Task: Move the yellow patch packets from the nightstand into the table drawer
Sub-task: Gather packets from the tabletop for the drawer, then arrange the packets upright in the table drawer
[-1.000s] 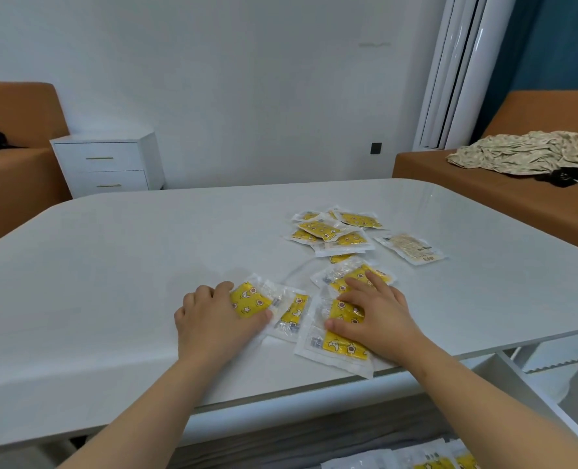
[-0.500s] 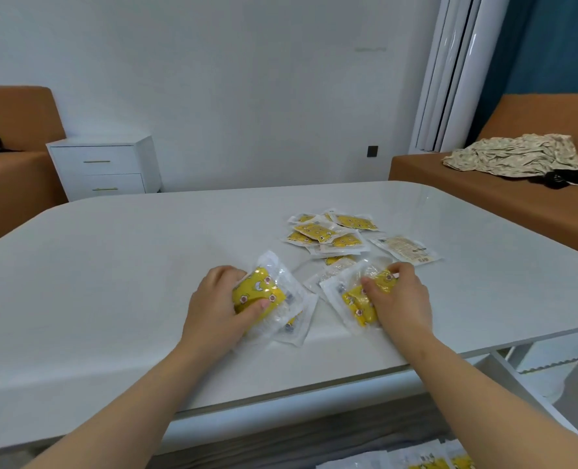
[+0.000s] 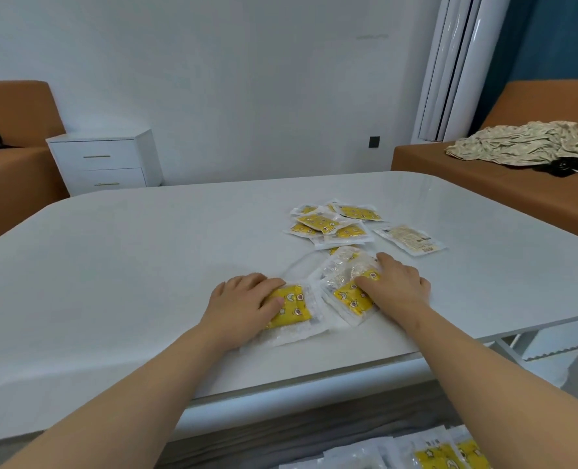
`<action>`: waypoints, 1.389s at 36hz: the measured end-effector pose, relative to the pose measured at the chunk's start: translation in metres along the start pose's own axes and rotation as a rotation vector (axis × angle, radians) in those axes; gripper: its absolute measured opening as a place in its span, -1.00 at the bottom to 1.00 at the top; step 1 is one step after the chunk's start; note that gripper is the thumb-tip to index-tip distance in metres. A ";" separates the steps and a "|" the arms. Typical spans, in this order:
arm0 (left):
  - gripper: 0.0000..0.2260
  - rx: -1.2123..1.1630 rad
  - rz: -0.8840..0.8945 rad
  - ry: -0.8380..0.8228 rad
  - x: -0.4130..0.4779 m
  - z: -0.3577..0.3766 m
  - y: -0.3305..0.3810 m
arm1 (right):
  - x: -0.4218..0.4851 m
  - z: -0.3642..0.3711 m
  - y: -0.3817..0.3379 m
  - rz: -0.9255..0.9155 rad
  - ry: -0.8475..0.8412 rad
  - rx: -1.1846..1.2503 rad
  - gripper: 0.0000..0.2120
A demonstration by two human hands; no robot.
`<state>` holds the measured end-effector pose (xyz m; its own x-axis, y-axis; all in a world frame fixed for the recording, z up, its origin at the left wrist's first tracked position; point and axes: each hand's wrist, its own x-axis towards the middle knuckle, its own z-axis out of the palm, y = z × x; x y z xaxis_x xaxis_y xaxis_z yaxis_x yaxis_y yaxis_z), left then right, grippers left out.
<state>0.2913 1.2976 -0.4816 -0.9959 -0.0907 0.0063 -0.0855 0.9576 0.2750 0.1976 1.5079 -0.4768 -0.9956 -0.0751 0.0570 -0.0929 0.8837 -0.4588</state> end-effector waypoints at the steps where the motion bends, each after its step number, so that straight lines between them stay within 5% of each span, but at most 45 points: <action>1: -0.61 0.007 -0.036 -0.048 0.001 -0.004 0.003 | -0.001 -0.001 0.000 0.005 0.002 0.020 -0.41; 6: -0.33 0.052 -0.219 -0.268 0.001 -0.028 0.012 | -0.002 -0.003 0.005 0.028 0.033 0.196 -0.34; 11: -0.41 -0.195 -0.282 -0.318 -0.009 -0.033 0.011 | -0.016 -0.007 0.010 0.007 0.045 0.591 -0.35; 15: -0.61 -0.409 -0.289 -0.166 -0.022 -0.029 0.010 | -0.028 -0.009 0.015 0.025 0.126 0.757 -0.44; 18: -0.64 -0.591 -0.308 0.005 -0.035 -0.020 0.012 | -0.038 -0.012 0.017 0.011 0.152 0.873 -0.68; 20: -0.68 -0.719 -0.322 0.113 -0.048 -0.013 0.014 | -0.047 -0.014 0.019 0.034 0.122 1.023 -0.85; 28: -0.68 -0.978 -0.252 0.389 -0.114 0.012 0.046 | -0.076 -0.021 0.044 0.020 -0.125 1.427 -0.91; 32: -0.67 -0.966 -0.181 0.271 -0.133 0.033 0.068 | -0.091 -0.029 0.077 -0.133 -0.317 1.359 -0.61; 37: -0.72 -0.898 -0.207 0.111 -0.132 0.056 0.090 | -0.099 -0.036 0.121 -0.054 -0.430 1.128 -0.28; 42: -0.77 -1.075 -0.391 -0.010 -0.117 0.075 0.111 | -0.095 -0.035 0.157 0.065 -0.539 0.957 -0.49; 45: -0.77 -1.182 -0.465 -0.041 -0.107 0.084 0.122 | -0.092 -0.041 0.168 0.155 -0.635 0.873 -0.90; 50: -0.78 -1.225 -0.505 -0.038 -0.100 0.093 0.135 | -0.086 -0.044 0.185 0.220 -0.724 0.655 -0.98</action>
<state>0.3760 1.4616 -0.5349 -0.8651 -0.3353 -0.3731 -0.3810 -0.0445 0.9235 0.2667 1.6984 -0.5271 -0.7414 -0.3962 -0.5416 0.3211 0.4993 -0.8047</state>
